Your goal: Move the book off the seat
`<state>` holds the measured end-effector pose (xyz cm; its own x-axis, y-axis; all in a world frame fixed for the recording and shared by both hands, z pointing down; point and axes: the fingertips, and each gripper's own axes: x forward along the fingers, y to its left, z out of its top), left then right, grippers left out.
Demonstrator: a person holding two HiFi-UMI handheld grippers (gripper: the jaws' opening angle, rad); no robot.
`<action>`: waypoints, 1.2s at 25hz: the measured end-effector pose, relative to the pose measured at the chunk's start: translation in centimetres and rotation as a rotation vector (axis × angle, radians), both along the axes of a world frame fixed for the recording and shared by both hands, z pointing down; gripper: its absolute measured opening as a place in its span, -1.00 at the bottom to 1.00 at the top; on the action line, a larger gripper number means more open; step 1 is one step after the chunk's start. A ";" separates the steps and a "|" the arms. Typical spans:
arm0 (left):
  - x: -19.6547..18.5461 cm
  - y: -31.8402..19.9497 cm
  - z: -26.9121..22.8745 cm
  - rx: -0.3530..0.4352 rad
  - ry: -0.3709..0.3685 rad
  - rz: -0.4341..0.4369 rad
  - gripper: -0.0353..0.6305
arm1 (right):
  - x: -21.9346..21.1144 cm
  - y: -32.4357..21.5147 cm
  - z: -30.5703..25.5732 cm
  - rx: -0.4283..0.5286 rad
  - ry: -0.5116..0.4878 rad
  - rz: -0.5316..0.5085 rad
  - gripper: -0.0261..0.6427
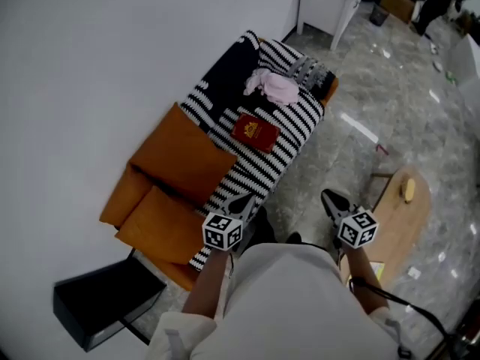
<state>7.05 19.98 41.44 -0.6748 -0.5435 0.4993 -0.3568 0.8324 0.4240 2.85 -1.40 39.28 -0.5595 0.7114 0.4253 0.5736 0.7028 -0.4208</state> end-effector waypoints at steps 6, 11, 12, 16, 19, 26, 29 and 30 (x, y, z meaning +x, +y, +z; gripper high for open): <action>-2.2 3.5 0.5 -0.021 -0.011 0.037 -0.89 | -2.0 3.6 0.0 0.019 -0.013 0.016 -0.78; -3.8 6.0 0.9 -0.016 -0.016 0.049 -0.89 | -3.6 6.1 -0.4 0.037 -0.018 0.027 -0.78; -4.0 6.3 0.9 -0.014 -0.016 0.050 -0.89 | -3.9 6.5 -0.4 0.041 -0.020 0.026 -0.78; -4.5 7.5 1.4 -0.004 -0.013 0.045 -0.89 | -4.5 8.0 -0.4 0.059 -0.027 0.009 -0.78; -4.7 8.0 1.8 0.002 -0.007 0.035 -0.89 | -4.9 8.8 -0.2 0.073 -0.025 -0.010 -0.78; -5.7 8.0 2.6 0.011 0.009 -0.004 -0.89 | -6.9 9.6 0.7 0.088 0.000 -0.043 -0.78; -6.5 7.8 3.0 0.004 0.015 -0.024 -0.89 | -8.5 9.9 1.2 0.080 0.002 -0.067 -0.78; -6.8 7.7 3.1 0.002 0.016 -0.033 -0.89 | -9.1 9.9 1.3 0.078 0.003 -0.078 -0.78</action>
<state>0.22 27.69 44.52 -0.6845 -0.5220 0.5090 -0.3221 0.8428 0.4312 -6.27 8.52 40.59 -0.5025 0.7174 0.4825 0.6269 0.6867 -0.3681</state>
